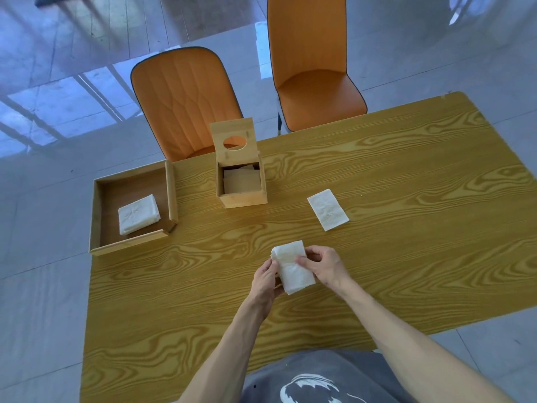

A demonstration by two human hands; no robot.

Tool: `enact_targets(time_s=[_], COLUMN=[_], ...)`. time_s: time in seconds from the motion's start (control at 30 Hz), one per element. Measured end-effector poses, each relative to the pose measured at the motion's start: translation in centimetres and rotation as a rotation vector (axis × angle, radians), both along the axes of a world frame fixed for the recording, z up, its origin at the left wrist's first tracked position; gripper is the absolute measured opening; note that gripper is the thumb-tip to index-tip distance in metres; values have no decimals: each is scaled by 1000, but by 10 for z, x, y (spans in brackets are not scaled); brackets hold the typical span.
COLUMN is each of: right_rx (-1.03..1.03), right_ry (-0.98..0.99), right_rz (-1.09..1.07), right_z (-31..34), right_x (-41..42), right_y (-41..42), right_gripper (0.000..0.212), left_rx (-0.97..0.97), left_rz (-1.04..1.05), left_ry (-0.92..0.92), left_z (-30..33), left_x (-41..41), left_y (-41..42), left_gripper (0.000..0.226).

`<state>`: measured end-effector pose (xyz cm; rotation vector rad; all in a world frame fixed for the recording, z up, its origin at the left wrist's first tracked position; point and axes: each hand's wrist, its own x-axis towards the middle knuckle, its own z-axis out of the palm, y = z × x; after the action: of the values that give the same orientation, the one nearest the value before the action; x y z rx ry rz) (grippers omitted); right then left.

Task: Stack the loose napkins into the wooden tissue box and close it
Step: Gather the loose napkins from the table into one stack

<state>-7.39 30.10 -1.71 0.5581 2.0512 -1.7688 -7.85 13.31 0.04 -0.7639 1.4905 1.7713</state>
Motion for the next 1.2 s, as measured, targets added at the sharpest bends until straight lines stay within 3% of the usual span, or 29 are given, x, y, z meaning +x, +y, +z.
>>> enact_targets(time_s=[0.17, 0.4, 0.6, 0.73, 0.93, 1.03, 1.2], right_rx=[272, 428, 605, 701, 616, 643, 671], right_ry=[18, 68, 58, -53, -267, -302, -339], right_rz=[70, 91, -206, -306, -363, -376, -346], right_z=[-6, 1, 6, 6, 0, -3, -2], right_x=[-6, -18, -44, -67, -89, -89, -86], right_y=[-3, -6, 18, 38, 42, 41, 43], right_gripper=[27, 36, 29, 36, 49, 40, 50], left_rx=[5, -72, -85, -80, -78, -65, -61], left_rz=[-5, 2, 67, 109, 136, 140, 154], left_ry=[7, 75, 49, 48, 19, 8, 1], left_z=[-2, -10, -11, -8, -4, -4, -5], left_x=[-3, -10, -17, -20, -25, -27, -27], left_y=[2, 5, 1, -4, -9, -11, -13], left_gripper=[28, 16, 18, 14, 16, 17, 22])
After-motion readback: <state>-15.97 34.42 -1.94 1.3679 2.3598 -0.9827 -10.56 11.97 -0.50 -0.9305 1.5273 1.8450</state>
